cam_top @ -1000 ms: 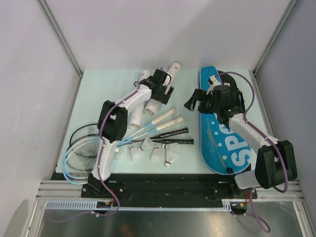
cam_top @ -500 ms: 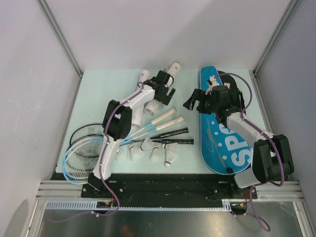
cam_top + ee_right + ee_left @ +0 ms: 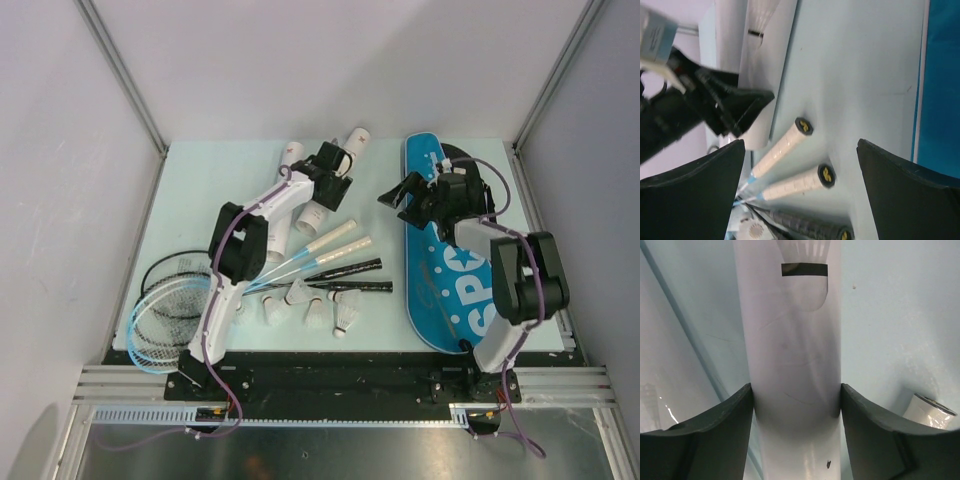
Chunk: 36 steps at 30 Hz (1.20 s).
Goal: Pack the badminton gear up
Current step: Open the lid of the shuttle tube.
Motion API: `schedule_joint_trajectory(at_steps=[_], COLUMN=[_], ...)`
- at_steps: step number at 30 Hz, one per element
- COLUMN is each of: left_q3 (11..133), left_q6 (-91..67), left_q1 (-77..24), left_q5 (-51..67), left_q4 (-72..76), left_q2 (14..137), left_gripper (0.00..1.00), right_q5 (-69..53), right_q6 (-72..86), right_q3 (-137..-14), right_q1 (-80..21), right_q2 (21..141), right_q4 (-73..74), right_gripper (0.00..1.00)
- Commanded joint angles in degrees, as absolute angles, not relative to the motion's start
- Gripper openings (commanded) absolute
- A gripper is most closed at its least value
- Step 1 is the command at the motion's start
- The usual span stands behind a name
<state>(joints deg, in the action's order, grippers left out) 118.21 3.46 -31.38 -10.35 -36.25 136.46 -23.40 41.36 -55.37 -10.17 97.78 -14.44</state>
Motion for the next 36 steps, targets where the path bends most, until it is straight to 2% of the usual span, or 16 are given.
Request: schedule_joint_trajectory(at_steps=[1, 12, 25, 28, 30, 34, 35, 36], left_q3=[119.2, 115.0, 111.1, 109.6, 108.5, 107.6, 107.4, 107.1], left_q6=[4.5, 3.1, 1.3, 0.6, 0.4, 0.4, -1.1, -1.2], left_q1=[-31.6, -31.8, -32.9, -33.0, -33.0, -33.0, -32.9, -32.9], left_q5=[-7.3, -2.7, -0.8, -0.9, -0.9, -0.8, -0.9, -1.0], left_q4=[-36.0, -35.9, -35.9, -35.9, -35.8, -35.6, -35.5, -35.4], left_q2=[130.0, 122.3, 120.6, 119.7, 119.2, 118.5, 118.4, 118.3], left_gripper=[0.63, 0.54, 0.52, 0.52, 0.52, 0.54, 0.55, 0.56], right_q5=[-23.8, -16.0, -12.6, -13.2, -14.6, -16.5, -17.1, -17.3], right_q6=[55.1, 67.3, 72.6, 72.5, 72.5, 72.4, 71.9, 71.8], right_q3=[-59.4, -73.5, -89.3, -91.5, -93.5, -94.3, -93.9, -93.3], right_q1=[-10.5, -13.6, -16.0, -15.7, -15.6, -14.9, -14.9, -14.9], right_q2=[104.4, 123.3, 136.9, 138.4, 140.2, 141.9, 141.9, 141.9], right_q4=[-29.8, -42.7, -38.1, -40.0, -41.8, -46.7, -49.5, -51.0], right_gripper=[1.0, 1.0, 1.0, 0.93, 0.78, 0.67, 0.59, 0.57])
